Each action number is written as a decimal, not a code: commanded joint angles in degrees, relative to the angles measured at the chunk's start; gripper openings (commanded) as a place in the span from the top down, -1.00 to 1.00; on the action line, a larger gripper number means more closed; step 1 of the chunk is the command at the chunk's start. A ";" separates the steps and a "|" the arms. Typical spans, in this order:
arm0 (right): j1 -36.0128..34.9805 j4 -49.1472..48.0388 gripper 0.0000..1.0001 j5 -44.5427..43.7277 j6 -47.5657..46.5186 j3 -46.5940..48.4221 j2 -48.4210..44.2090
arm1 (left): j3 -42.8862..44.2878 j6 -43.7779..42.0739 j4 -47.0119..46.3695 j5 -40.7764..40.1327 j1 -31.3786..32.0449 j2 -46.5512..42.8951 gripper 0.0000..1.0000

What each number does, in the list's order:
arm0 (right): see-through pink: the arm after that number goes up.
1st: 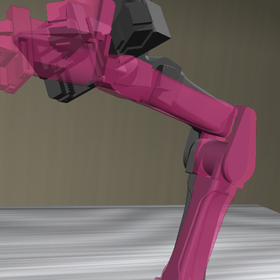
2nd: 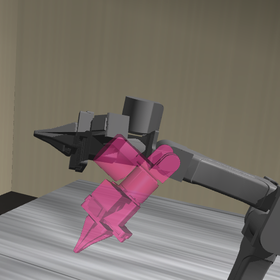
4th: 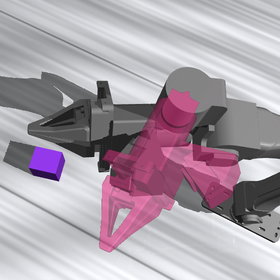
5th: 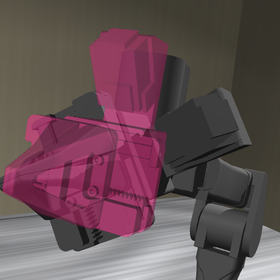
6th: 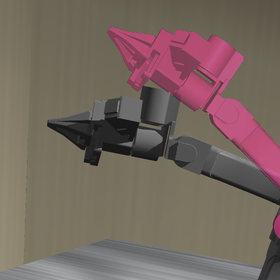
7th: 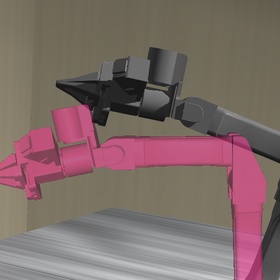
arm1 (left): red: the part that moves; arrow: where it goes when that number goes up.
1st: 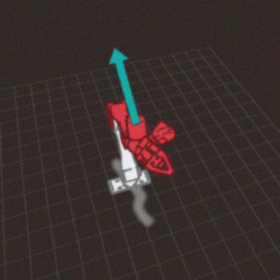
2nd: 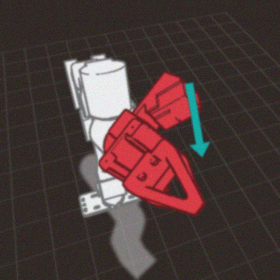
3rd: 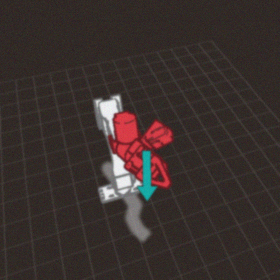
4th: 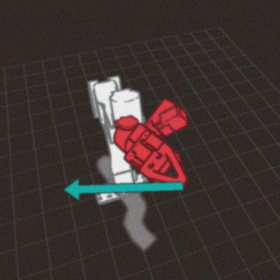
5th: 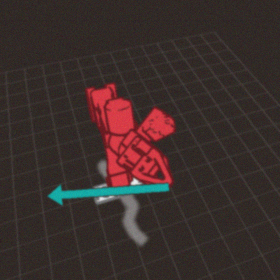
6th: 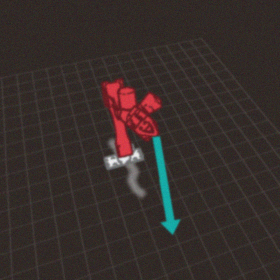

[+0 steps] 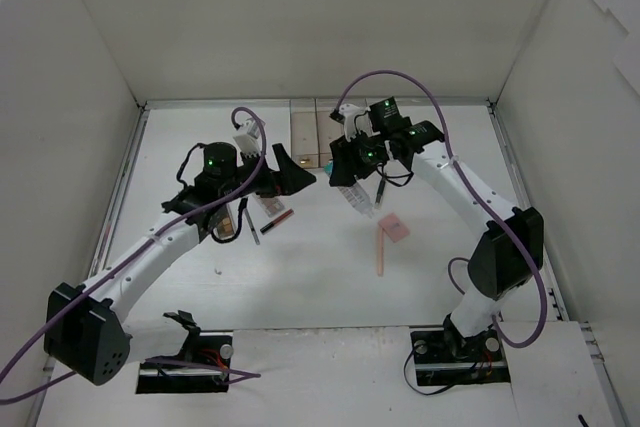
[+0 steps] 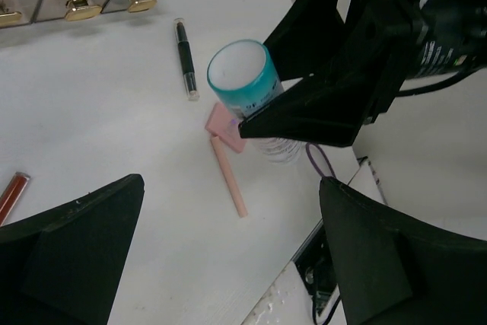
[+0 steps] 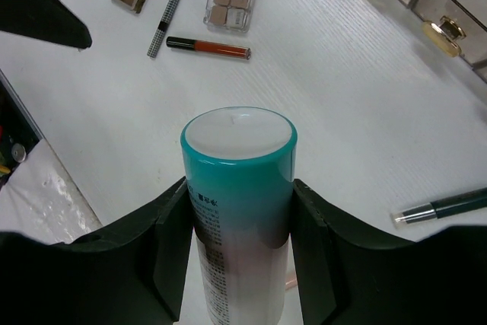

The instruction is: Organize the makeup

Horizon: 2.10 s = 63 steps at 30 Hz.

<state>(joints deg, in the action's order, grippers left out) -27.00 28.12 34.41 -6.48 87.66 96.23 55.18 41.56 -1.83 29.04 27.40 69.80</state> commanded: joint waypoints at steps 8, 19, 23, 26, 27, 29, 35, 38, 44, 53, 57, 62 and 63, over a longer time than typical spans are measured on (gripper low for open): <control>-3.76 -2.37 1.00 0.92 -10.04 1.38 -2.44 | 5.99 11.43 -3.80 7.52 -4.55 5.34 -0.86; -5.69 -2.37 1.00 0.74 -12.24 4.19 -0.69 | 6.26 16.18 -10.13 11.74 -5.07 9.12 -0.80; -6.31 -2.28 1.00 0.57 -12.59 5.07 -0.16 | 6.34 17.06 -11.62 13.15 -5.07 10.53 -0.77; -6.48 -2.28 1.00 0.57 -12.77 5.77 0.36 | 6.70 17.24 -11.45 13.59 -5.07 11.58 -0.74; -6.48 -2.19 1.00 0.48 -12.85 6.03 0.54 | 6.61 17.24 -11.45 13.68 -5.07 11.85 -0.73; -6.83 -2.28 1.00 0.48 -12.86 6.47 0.81 | 6.61 17.15 -11.62 13.59 -5.07 12.55 -0.71; -7.45 -2.28 1.00 0.57 -13.03 7.26 1.16 | 7.40 17.15 -12.32 14.47 -5.07 13.70 -0.52; -7.62 -2.28 1.00 0.48 -13.03 7.44 1.42 | 7.93 17.32 -12.68 15.00 -5.07 14.31 -0.41; -8.41 -2.19 1.00 0.48 -12.86 7.88 1.95 | 7.66 19.17 -15.40 16.40 -4.55 15.28 -0.23; -8.77 -2.10 1.00 0.13 -12.68 8.41 2.74 | 6.87 20.05 -16.81 17.54 -4.02 15.19 0.53; -9.03 -2.19 0.90 -0.75 -12.33 8.58 3.00 | 6.87 20.75 -17.68 18.25 -4.02 15.37 1.00; -9.03 -2.28 0.02 -2.77 -11.71 8.50 2.83 | 5.12 22.77 -20.23 18.95 -4.02 15.10 1.00; -9.12 -2.19 -0.12 -3.21 -11.63 8.41 2.74 | 4.85 23.04 -20.84 18.86 -4.02 15.02 1.00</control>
<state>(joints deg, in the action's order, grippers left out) -35.33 28.49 32.38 -18.26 93.25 99.79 59.29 61.47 -14.41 44.95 22.92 86.54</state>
